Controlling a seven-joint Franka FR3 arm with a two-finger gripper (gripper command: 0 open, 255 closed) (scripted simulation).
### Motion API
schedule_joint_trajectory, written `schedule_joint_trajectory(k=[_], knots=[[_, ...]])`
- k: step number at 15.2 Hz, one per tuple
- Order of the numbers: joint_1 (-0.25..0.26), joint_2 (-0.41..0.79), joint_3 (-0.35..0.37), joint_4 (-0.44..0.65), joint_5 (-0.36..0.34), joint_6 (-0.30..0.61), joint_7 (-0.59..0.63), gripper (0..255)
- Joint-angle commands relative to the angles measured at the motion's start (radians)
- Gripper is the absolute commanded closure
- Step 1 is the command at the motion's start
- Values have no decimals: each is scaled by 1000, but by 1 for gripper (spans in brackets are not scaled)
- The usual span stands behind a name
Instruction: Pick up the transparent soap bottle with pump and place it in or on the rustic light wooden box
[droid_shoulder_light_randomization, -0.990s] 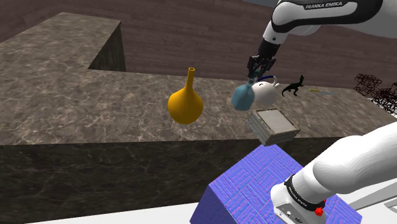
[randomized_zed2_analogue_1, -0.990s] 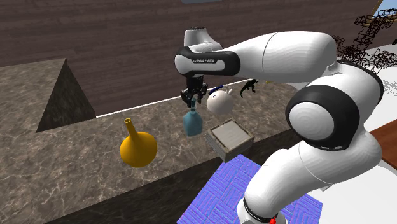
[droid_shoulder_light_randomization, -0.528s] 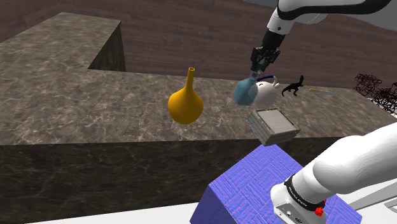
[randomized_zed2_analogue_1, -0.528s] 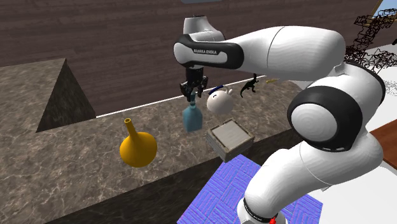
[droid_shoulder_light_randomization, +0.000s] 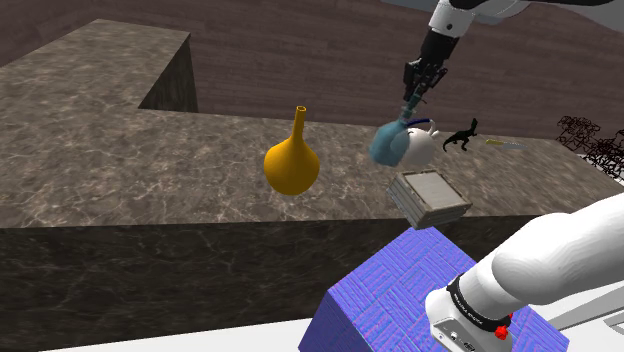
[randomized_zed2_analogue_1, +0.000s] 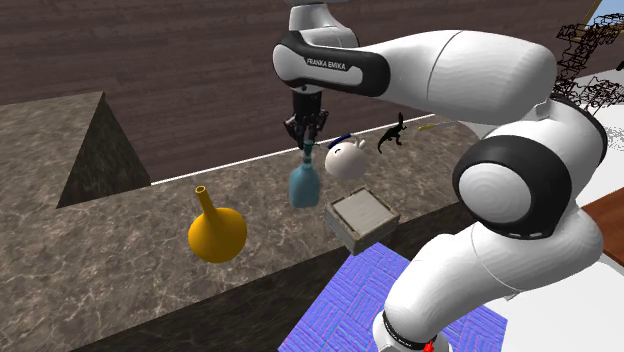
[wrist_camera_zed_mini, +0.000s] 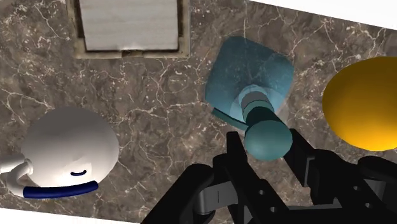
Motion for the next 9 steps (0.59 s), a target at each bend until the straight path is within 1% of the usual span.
schedule_joint_trajectory(k=[1,9], knots=[[-12,-37,-16,-11,-11,-26,-24,255],[-71,-186,-96,-23,-73,-160,-147,255]])
